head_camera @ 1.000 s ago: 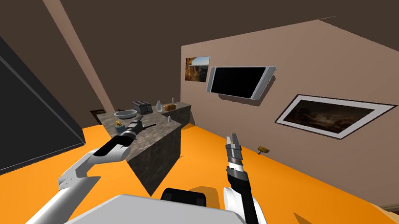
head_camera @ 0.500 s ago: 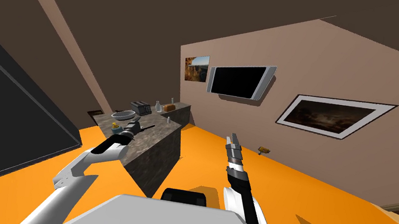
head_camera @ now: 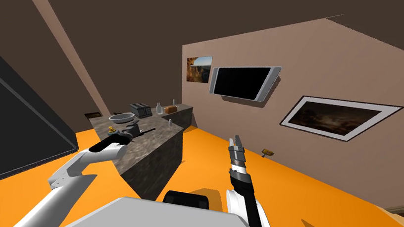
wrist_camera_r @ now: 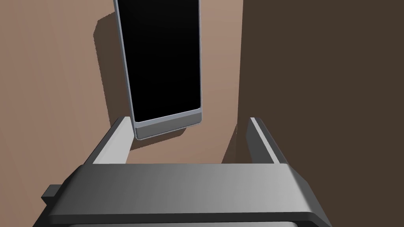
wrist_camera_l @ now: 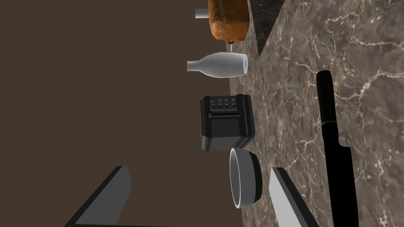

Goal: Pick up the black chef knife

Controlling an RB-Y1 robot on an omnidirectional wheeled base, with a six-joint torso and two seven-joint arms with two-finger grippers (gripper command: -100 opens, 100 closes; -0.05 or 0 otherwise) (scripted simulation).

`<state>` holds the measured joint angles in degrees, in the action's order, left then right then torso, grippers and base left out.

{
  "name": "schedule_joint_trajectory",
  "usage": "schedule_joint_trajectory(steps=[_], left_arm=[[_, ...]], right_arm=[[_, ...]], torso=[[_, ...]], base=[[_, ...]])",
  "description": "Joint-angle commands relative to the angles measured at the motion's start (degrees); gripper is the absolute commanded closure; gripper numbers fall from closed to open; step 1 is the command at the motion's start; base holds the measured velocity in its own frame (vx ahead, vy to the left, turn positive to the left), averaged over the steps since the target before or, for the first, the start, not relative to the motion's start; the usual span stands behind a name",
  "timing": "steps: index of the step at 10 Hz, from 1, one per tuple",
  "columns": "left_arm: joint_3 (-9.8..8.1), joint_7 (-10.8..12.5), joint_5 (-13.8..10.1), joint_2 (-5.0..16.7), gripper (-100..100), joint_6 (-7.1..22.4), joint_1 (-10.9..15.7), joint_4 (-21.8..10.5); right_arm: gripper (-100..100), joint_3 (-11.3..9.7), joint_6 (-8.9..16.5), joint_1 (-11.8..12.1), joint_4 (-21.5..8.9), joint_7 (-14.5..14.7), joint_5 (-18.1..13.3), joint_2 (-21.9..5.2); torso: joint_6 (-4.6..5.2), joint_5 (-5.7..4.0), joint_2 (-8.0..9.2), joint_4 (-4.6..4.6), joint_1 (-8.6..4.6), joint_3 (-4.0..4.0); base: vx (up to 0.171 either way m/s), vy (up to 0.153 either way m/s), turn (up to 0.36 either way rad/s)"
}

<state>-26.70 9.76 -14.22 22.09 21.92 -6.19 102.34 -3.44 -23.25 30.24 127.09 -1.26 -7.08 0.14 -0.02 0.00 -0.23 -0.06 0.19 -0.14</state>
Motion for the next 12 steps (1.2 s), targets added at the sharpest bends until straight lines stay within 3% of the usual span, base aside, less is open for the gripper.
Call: schedule_joint_trajectory(steps=[1,5,12], left_arm=[[-0.93,1.11,-1.18,0.58,-100,2.86,0.18,-0.55],[-2.13,2.38,-2.45,1.14,-100,7.28,0.68,-1.10],[-5.16,5.68,-5.72,2.51,-100,17.67,2.06,-3.23]], right_arm=[[0,0.00,0.00,0.00,0.00,0.00,0.00,0.00],[0,0.00,0.00,0.00,0.00,0.00,0.00,0.00],[0,0.00,0.00,0.00,0.00,0.00,0.00,0.00]], torso=[[0.00,0.00,0.00,0.00,0.00,0.00],[0.00,0.00,0.00,0.00,-0.01,0.00],[0.00,0.00,0.04,0.00,-0.05,0.02]], base=[[0.059,0.035,-0.016],[0.046,0.024,-0.010],[0.043,0.021,-0.013]])
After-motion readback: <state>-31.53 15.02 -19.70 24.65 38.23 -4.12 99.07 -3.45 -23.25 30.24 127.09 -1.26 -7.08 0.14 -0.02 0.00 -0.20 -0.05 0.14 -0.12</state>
